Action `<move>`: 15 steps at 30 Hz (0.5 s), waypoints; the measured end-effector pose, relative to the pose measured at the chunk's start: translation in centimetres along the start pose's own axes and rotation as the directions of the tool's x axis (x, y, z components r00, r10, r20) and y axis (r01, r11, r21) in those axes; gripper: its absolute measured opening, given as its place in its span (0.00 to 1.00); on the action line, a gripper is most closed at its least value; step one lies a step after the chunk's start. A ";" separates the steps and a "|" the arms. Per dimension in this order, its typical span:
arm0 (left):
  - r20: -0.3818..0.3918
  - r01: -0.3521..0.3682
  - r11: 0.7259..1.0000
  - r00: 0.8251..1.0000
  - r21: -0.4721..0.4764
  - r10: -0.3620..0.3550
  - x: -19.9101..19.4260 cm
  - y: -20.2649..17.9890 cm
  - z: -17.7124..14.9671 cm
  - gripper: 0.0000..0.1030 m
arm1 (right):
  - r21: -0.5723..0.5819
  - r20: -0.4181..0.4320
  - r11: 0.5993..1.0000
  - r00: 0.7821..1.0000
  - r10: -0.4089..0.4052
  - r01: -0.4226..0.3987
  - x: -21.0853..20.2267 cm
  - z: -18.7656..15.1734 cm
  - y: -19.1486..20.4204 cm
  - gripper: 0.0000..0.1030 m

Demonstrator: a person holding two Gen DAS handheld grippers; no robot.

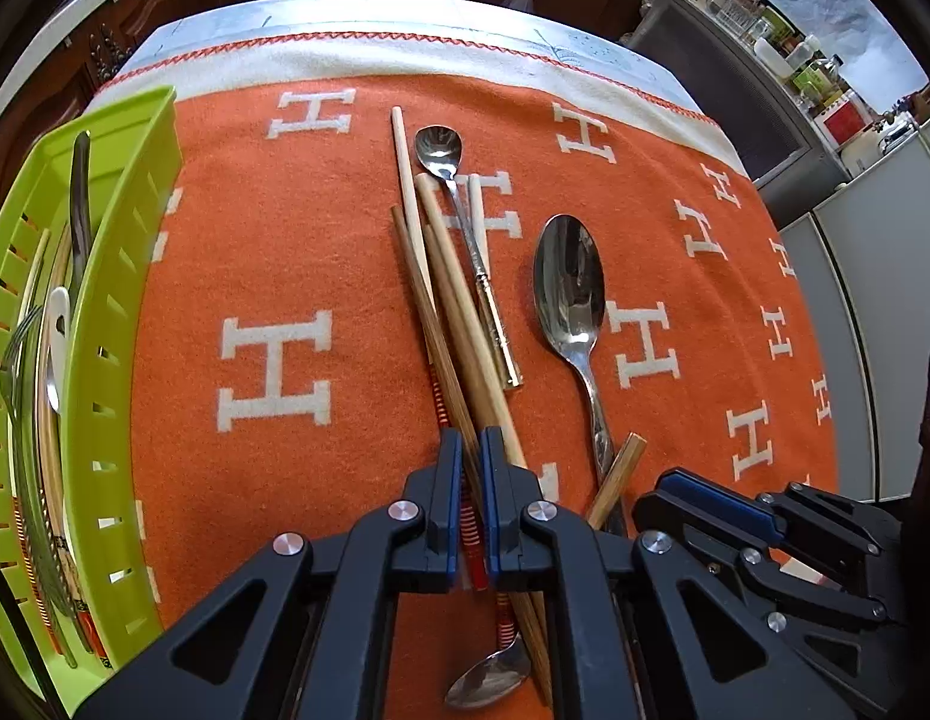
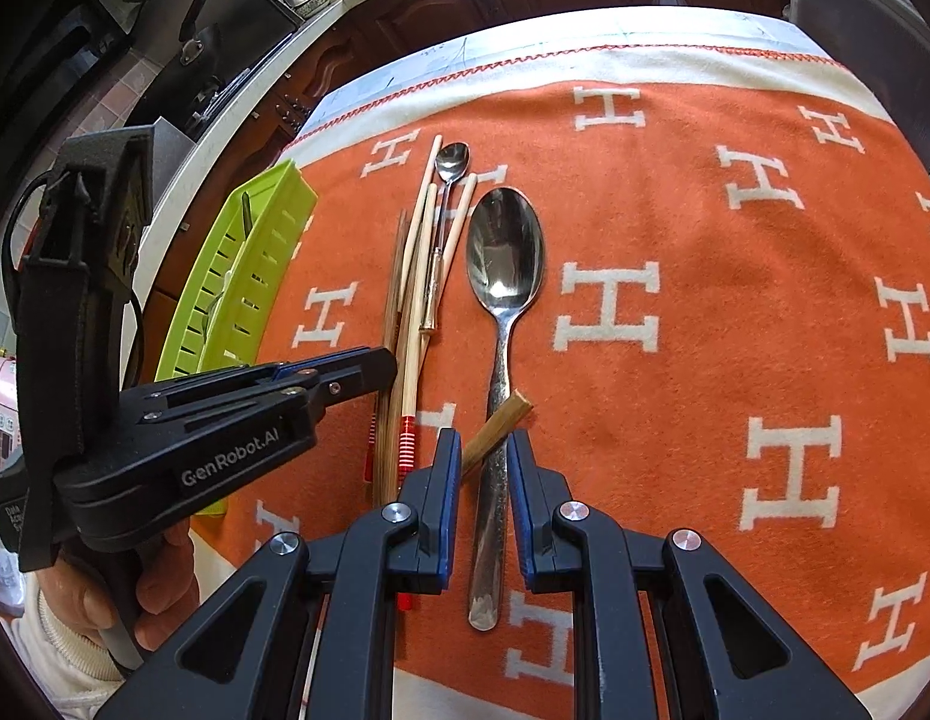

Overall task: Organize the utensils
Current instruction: 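Grasp a plain wooden chopstick with left while right grasps a red-striped chopstick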

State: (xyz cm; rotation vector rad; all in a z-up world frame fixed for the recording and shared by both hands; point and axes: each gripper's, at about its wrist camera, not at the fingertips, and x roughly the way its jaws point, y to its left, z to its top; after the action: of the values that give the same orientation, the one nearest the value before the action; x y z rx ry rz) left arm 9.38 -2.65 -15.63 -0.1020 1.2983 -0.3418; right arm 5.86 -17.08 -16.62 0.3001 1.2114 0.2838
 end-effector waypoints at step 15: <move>-0.010 -0.031 0.999 0.999 -0.018 0.030 0.2 1.3 -0.4 0.21 | -0.043 -0.016 0.999 1.000 -0.006 0.005 0.8 -0.3 1.1 0.15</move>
State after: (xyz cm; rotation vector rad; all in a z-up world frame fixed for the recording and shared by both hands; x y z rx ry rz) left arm 9.33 -1.44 -16.31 -0.0960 1.3113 -0.3047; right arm 5.81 -15.70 -16.99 0.2575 1.2200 0.3075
